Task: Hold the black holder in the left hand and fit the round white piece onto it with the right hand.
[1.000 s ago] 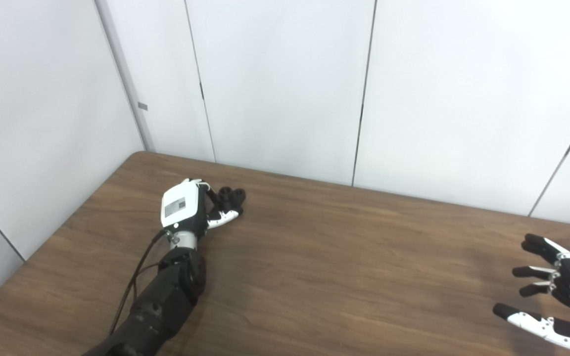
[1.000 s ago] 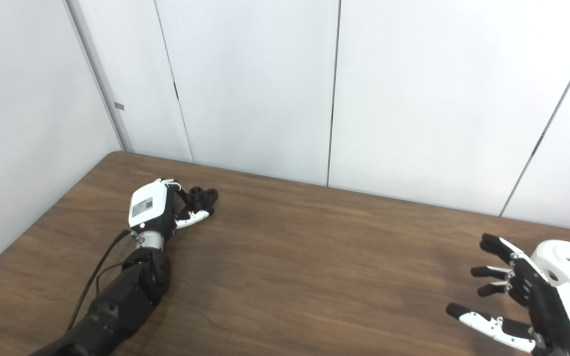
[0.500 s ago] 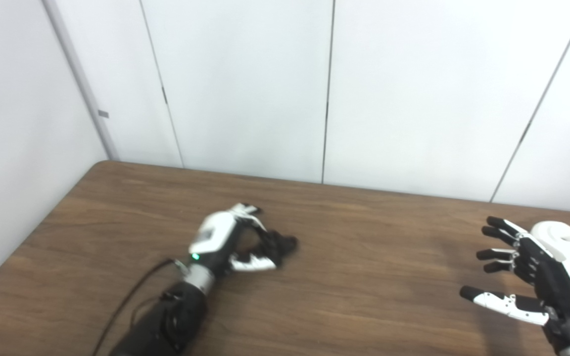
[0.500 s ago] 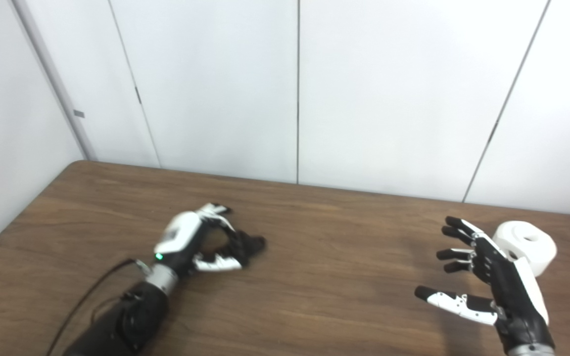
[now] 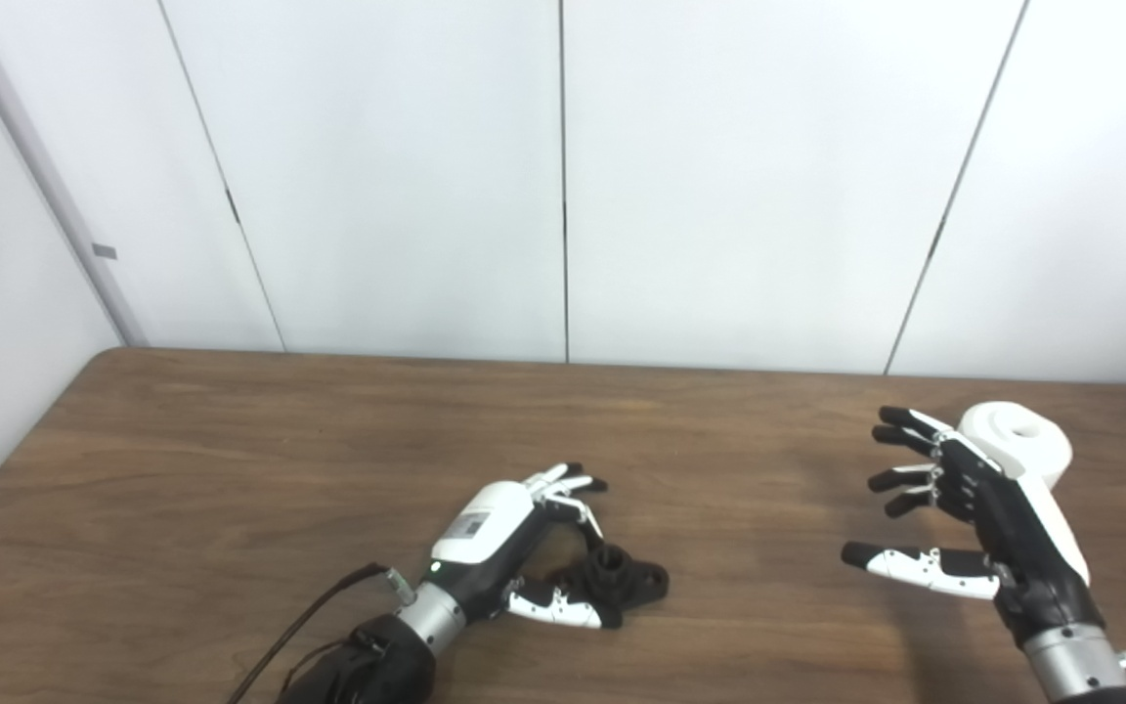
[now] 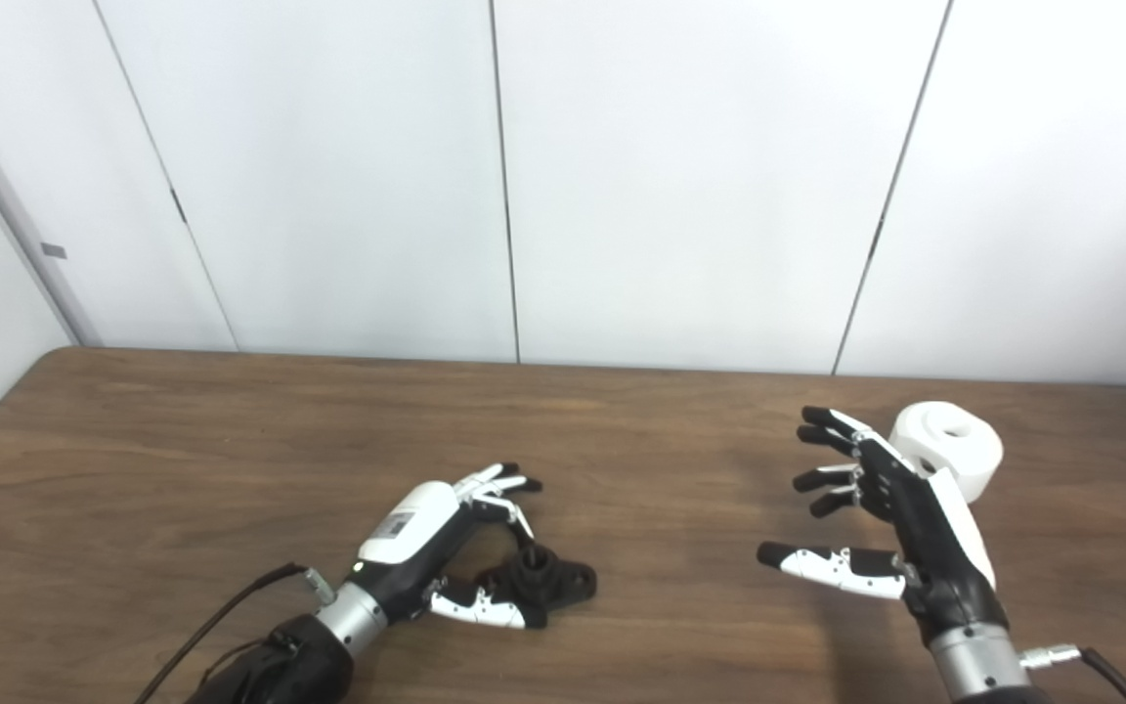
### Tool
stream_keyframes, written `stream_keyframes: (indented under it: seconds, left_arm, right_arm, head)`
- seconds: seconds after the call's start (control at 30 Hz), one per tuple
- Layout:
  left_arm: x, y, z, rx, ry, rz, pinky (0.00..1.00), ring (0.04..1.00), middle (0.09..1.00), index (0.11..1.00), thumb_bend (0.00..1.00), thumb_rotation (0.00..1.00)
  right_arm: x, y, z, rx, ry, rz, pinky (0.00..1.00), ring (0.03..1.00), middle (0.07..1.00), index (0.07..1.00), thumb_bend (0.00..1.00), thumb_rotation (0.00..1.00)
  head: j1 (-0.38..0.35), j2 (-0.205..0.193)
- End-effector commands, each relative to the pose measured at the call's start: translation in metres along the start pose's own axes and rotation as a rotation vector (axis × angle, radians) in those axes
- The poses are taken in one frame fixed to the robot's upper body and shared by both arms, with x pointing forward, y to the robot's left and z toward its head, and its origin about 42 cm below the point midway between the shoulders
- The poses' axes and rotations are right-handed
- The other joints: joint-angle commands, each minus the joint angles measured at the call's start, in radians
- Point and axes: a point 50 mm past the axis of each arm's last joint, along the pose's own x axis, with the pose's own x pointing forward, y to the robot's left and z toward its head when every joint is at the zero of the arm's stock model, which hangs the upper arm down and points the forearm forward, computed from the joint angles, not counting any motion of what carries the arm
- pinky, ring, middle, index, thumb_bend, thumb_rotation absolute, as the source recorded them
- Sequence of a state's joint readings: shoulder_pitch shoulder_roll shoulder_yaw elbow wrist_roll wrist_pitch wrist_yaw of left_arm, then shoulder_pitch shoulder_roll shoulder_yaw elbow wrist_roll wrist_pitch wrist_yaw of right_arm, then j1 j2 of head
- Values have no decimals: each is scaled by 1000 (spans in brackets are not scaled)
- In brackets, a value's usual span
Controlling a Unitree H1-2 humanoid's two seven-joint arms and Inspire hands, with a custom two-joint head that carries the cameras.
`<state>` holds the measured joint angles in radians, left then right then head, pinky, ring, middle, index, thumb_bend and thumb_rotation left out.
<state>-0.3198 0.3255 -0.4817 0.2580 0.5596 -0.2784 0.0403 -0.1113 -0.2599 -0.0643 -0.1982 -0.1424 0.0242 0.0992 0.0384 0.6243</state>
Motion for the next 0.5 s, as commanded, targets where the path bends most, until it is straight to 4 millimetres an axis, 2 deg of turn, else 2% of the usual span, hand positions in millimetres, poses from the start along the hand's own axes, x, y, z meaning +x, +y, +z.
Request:
stream_keyframes:
  seconds: [0.0, 0.1, 0.17, 0.2, 0.23, 0.3, 0.33, 0.47]
  left_arm:
    - [-11, -41, 3, -4, 2, -169, 933, 980, 891, 479, 524, 58]
    - [-14, -46, 3, 20, 2, -204, 927, 975, 890, 479, 523, 58]
    - [-17, -47, 0, 46, -1, -227, 915, 970, 887, 479, 524, 58]
    - [-18, -47, -2, 55, -2, -237, 913, 968, 885, 479, 524, 58]
    - [-21, -46, -5, 70, -5, -248, 913, 966, 883, 479, 524, 58]
    - [-25, -46, -11, 101, -10, -259, 891, 948, 873, 479, 524, 59]
    - [-27, -46, -13, 116, -8, -263, 885, 944, 871, 479, 524, 59]
    - [-33, -44, -20, 147, 16, -279, 854, 925, 857, 480, 525, 56]
  right_arm:
    - [10, -11, 14, -15, -96, -24, 499, 611, 805, 818, 646, 98]
    - [10, -11, 17, -23, -95, -31, 508, 625, 804, 814, 653, 123]
    - [10, -13, 22, -28, -108, -35, 505, 624, 800, 812, 658, 131]
    - [10, -14, 24, -28, -112, -38, 500, 622, 797, 813, 664, 133]
    - [11, -15, 28, -30, -120, -39, 490, 617, 793, 813, 667, 128]
    - [14, -18, 36, -46, -133, -43, 423, 567, 774, 808, 670, 92]
    - [16, -21, 40, -56, -141, -46, 410, 557, 770, 807, 672, 87]
    - [31, -45, 58, -181, -179, -93, 387, 564, 769, 814, 692, 142]
  head:
    - [-3, 2]
    - [-36, 6]
    - [-108, 8]
    - [-108, 8]
    - [-168, 4]
    - [-209, -1]
    - [-265, -14]
    - [-336, -37]
